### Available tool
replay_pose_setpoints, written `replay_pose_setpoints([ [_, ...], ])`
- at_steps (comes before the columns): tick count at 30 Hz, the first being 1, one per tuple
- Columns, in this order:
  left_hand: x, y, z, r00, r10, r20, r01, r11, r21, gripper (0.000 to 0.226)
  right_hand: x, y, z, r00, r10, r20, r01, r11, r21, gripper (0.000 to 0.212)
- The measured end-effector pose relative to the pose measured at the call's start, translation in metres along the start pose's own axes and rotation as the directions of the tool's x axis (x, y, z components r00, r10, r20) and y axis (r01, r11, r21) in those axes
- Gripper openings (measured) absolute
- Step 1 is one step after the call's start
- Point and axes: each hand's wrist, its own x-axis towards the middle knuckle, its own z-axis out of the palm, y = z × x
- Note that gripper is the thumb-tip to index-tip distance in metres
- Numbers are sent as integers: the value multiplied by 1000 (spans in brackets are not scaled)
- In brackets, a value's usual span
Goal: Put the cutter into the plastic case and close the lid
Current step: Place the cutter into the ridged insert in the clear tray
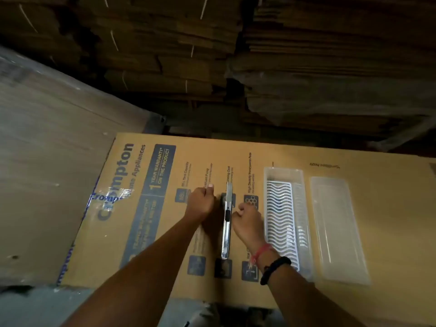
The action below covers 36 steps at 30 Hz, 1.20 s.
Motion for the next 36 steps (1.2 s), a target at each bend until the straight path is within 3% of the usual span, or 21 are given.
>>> replay_pose_setpoints([
  [2, 7, -8, 5, 999, -15, -29, 15, 1000, 4, 89, 3, 4, 2, 1000, 13, -14, -13, 1000, 2, 20],
  [8, -4, -5, 15, 998, -62, 34, 60, 997, 56, 66, 4, 12, 7, 999, 23, -38, -22, 1000, 23, 14],
  [15, -17, 4, 27, 997, -11, 80, -2, 987, 163, 22, 5, 21, 17, 999, 27, -43, -25, 998, 52, 14],
  [25, -25, 1, 35, 982, -155, 104, 164, 983, -83, 7, 2, 22, 22, 994, 88, -67, -75, 982, 176, 10],
  [27, -29, 3, 35, 981, -172, 92, 184, 973, -142, 12, 0, 21, 20, 993, 104, -61, -87, 968, 237, 11],
  [32, -34, 12, 30, 948, -223, 227, 301, 863, -406, 13, -3, 18, 12, 985, 168, -29, -144, 908, 393, 22],
  [36, -36, 26, 21, 941, -179, 286, 292, 857, -424, 8, -10, 17, 10, 981, 195, -8, -168, 861, 479, 24],
])
